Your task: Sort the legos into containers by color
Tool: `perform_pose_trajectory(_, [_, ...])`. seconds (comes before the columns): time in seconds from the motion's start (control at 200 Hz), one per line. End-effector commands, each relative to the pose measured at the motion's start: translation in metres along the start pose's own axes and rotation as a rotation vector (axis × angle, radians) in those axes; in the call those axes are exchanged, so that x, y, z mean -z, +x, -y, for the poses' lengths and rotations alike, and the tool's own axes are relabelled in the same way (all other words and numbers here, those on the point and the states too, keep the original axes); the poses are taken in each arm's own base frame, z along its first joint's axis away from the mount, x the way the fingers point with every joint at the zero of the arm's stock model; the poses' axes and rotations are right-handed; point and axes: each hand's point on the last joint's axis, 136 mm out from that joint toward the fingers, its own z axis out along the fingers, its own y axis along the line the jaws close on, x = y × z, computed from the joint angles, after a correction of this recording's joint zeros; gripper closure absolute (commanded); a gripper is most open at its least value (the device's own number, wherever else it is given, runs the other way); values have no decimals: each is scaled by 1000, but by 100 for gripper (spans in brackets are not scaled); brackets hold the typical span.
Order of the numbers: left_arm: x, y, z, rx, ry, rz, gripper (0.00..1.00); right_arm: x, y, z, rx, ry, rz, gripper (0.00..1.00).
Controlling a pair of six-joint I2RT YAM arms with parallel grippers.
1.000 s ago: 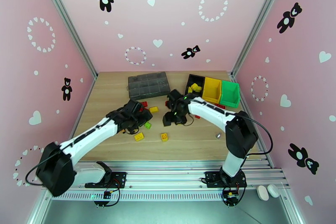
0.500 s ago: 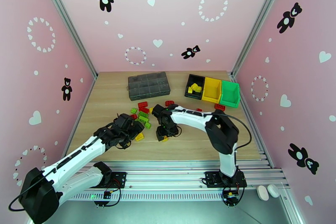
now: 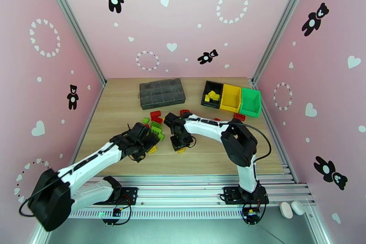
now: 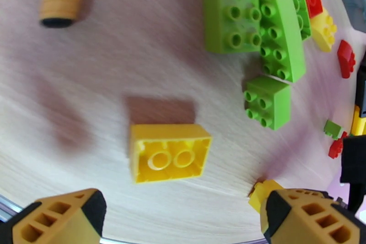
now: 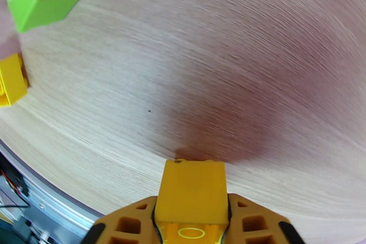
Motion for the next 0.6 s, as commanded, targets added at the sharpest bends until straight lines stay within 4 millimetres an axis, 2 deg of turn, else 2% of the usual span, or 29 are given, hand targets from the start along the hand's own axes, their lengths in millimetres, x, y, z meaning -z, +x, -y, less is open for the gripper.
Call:
perform_pose_trajectory(0.0, [-1,-5,43,-51,99,-22,1,14,-4,16,-37,-8,9,77])
perform_pose_trajectory(0.11, [-15,-5,70,-67,140,-63,2,31,-14,39,-92,-26,42,77])
perform_pose_trajectory(0.13, [-13,-8,86,-72,175,-62,2,34,-17,44,-104,-30,49,77])
perform_pose_trajectory(0.24, [-26,-9,126,-89,244,-112,1,54,-34,78,-189,-45,95,77])
perform_pose_trajectory(0.395, [-41,-11,195,-160,341,-185,2,89,-71,134,-324,-62,198,77])
perform_pose_trajectory(0.455, [-42,-14,227,-199,383,-206,2,101,-86,155,-378,-71,235,77])
perform_pose_trajectory(0.596, [-50,-21,288,-262,445,-252,2,128,-124,207,-511,-90,322,77])
